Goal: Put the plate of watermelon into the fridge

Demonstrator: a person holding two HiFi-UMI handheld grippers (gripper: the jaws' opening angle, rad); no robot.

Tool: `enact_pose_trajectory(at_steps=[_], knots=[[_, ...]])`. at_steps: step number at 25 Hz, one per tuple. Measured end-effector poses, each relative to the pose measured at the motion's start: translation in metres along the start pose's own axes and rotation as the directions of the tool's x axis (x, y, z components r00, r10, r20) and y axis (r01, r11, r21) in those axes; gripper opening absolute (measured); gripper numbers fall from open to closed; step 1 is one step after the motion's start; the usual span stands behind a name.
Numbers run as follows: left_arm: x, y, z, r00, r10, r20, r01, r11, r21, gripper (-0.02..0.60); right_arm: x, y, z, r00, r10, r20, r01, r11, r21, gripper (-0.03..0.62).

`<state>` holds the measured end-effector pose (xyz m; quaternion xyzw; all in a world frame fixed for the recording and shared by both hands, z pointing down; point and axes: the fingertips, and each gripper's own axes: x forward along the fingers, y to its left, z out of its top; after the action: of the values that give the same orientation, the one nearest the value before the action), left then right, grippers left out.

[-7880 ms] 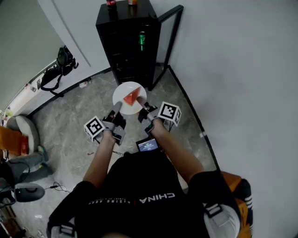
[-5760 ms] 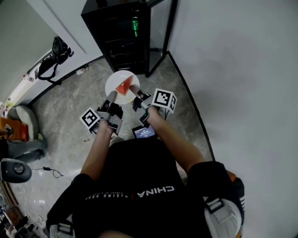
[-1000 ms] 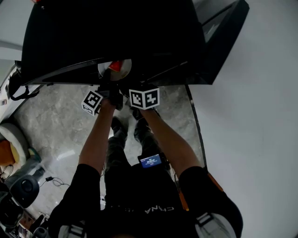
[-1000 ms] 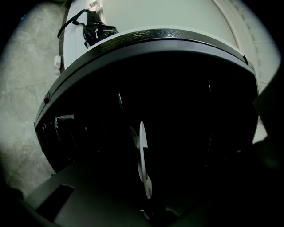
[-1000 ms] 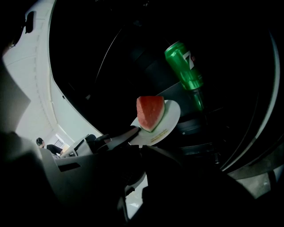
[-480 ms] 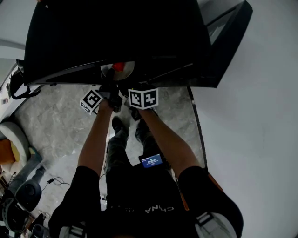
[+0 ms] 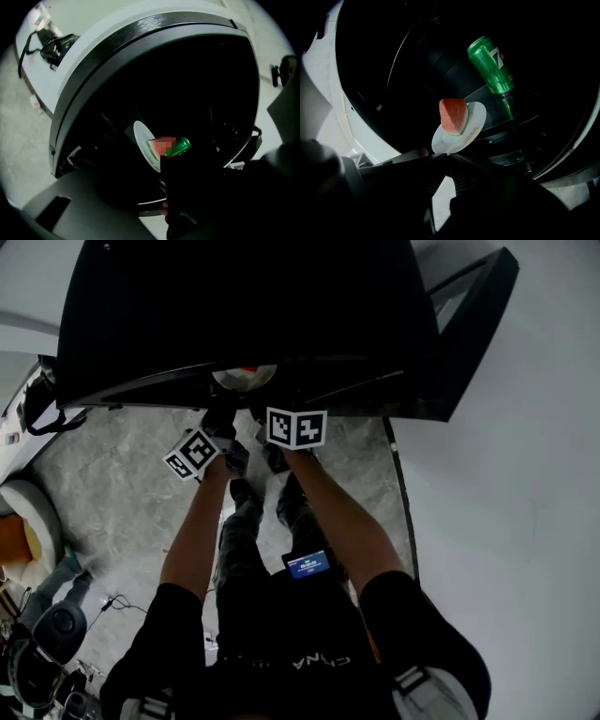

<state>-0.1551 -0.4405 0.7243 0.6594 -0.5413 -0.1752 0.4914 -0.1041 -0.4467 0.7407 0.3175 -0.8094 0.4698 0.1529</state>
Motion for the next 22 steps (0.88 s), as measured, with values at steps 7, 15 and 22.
enact_pose_trajectory(at_steps=[7,15,22], knots=[[0.014,-0.01,0.006,0.992,0.124,-0.031,-0.106,0.931,0.349,0.134,0.004,-0.006,0.011,1.0,-0.02,0.015,0.021,1.0,-0.023,0.032],[0.034,-0.002,0.012,0.979,0.192,-0.066,-0.153,0.912,0.381,0.126,0.009,-0.01,0.029,0.999,-0.017,0.033,0.018,0.999,-0.027,0.031],[0.052,-0.001,0.024,0.976,0.197,-0.094,-0.149,0.915,0.374,0.115,0.017,-0.013,0.044,0.999,-0.035,0.038,0.037,0.999,-0.037,0.032]])
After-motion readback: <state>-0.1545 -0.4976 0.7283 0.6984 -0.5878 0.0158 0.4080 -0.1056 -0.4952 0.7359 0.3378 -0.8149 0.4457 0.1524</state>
